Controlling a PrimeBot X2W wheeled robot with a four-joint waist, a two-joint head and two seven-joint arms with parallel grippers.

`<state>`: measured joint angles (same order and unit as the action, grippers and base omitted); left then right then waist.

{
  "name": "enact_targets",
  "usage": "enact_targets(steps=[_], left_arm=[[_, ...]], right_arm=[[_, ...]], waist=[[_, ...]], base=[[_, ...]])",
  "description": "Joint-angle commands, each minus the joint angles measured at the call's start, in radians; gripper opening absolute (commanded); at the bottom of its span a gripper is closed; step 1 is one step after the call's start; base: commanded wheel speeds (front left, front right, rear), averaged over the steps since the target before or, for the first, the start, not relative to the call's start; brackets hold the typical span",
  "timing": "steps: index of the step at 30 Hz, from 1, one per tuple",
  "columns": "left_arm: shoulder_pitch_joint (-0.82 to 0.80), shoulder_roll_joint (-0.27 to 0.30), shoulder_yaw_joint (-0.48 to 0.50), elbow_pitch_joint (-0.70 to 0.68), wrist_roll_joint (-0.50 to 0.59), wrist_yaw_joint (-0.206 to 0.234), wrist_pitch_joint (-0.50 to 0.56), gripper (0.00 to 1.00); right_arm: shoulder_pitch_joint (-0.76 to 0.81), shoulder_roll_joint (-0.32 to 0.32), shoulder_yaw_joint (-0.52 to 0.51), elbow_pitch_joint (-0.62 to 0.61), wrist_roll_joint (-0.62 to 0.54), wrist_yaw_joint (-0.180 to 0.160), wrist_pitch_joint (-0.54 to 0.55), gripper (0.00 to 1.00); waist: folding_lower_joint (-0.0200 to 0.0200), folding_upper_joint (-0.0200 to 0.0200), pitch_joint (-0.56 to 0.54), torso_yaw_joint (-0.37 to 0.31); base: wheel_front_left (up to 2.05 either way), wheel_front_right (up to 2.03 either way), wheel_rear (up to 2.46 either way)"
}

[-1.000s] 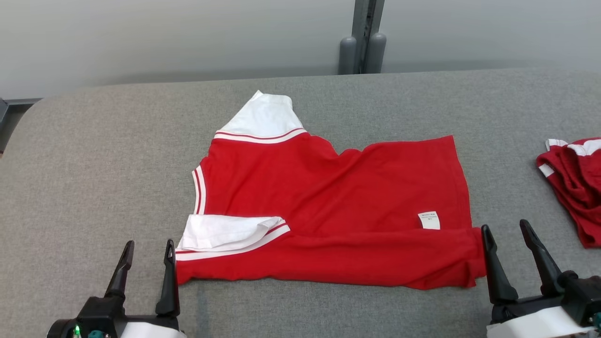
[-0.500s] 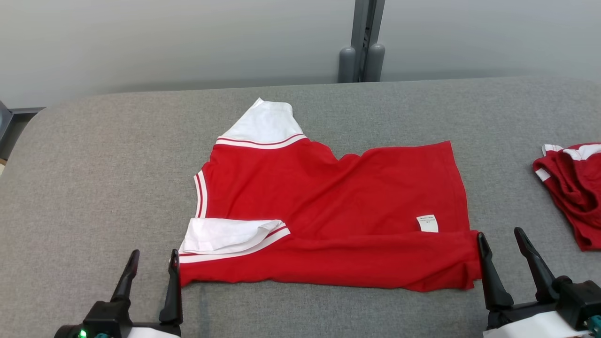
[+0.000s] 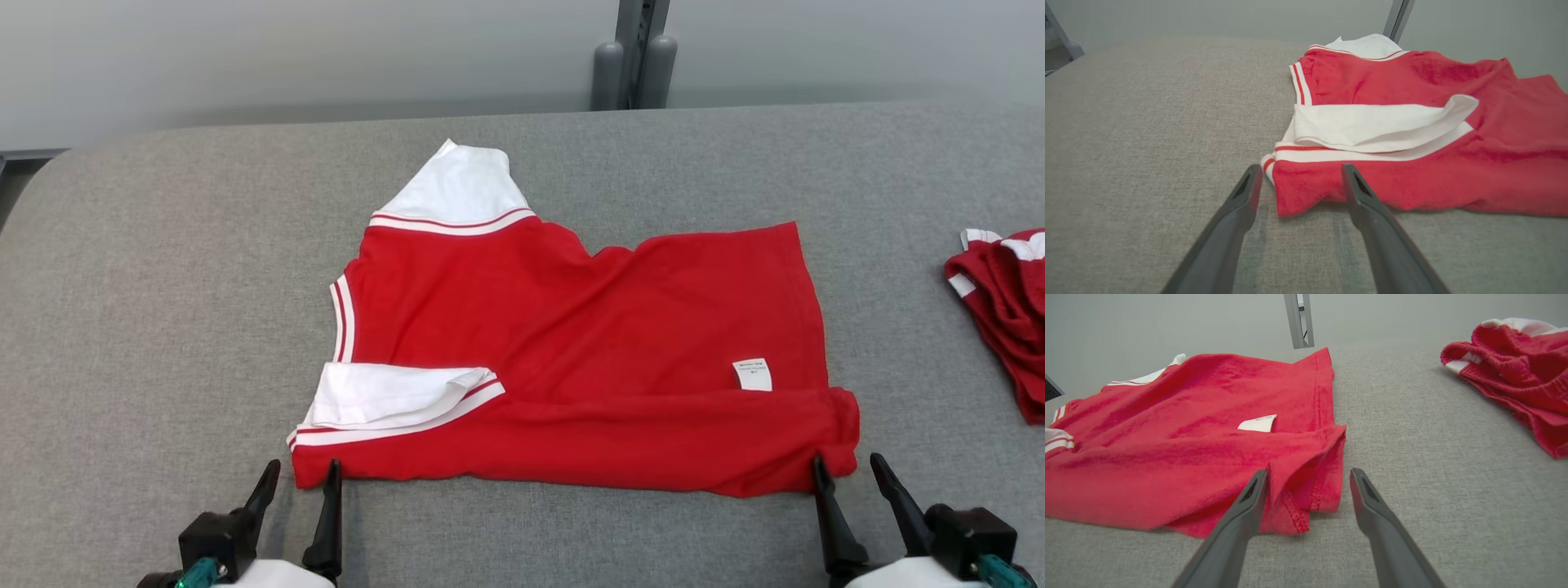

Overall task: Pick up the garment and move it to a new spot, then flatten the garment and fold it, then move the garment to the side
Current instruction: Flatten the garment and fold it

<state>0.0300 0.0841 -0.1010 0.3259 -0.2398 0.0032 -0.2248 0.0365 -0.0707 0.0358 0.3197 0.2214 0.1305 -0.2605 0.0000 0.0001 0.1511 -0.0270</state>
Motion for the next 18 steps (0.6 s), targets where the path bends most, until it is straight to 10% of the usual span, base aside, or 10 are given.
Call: enact_targets(steps=[1,11,12,14,16,18], left_arm=[[-0.032,0.004,0.0,0.018,-0.013,-0.011,0.006,1.0],[-0.114,0.011,-0.007,0.12,-0.054,-0.049,0.039,1.0],[-0.118,0.009,-0.009,0.127,-0.064,-0.057,0.043,0.88],[-0.124,0.009,-0.011,0.137,-0.068,-0.062,0.041,0.0],[-0.123,0.007,-0.011,0.148,-0.084,-0.069,0.042,0.0],[-0.125,0.007,-0.012,0.154,-0.088,-0.073,0.035,0.0]], right_arm=[[-0.027,-0.001,0.0,0.019,0.013,0.0,-0.007,1.0],[-0.119,0.012,0.071,0.218,0.079,0.0,-0.002,1.0],[-0.123,0.013,0.078,0.23,0.09,0.0,-0.002,0.77],[-0.13,0.015,0.086,0.249,0.106,0.0,0.0,0.25],[-0.136,0.016,0.088,0.254,0.121,0.0,0.0,0.0],[-0.143,0.01,0.088,0.254,0.133,0.0,0.0,0.0]], waist=[[0.0,-0.0001,0.013,-0.001],[0.0,-0.0001,0.05,-0.003],[0.0,-0.0001,0.052,-0.003],[0.0,-0.0001,0.054,-0.003],[0.0,-0.0001,0.054,-0.004],[0.0,-0.0001,0.053,-0.005]], base=[[0.0,0.0,0.0],[0.0,0.0,0.0],[0.0,0.0,0.0],[0.0,0.0,0.0],[0.0,0.0,0.0],[0.0,0.0,0.0]])
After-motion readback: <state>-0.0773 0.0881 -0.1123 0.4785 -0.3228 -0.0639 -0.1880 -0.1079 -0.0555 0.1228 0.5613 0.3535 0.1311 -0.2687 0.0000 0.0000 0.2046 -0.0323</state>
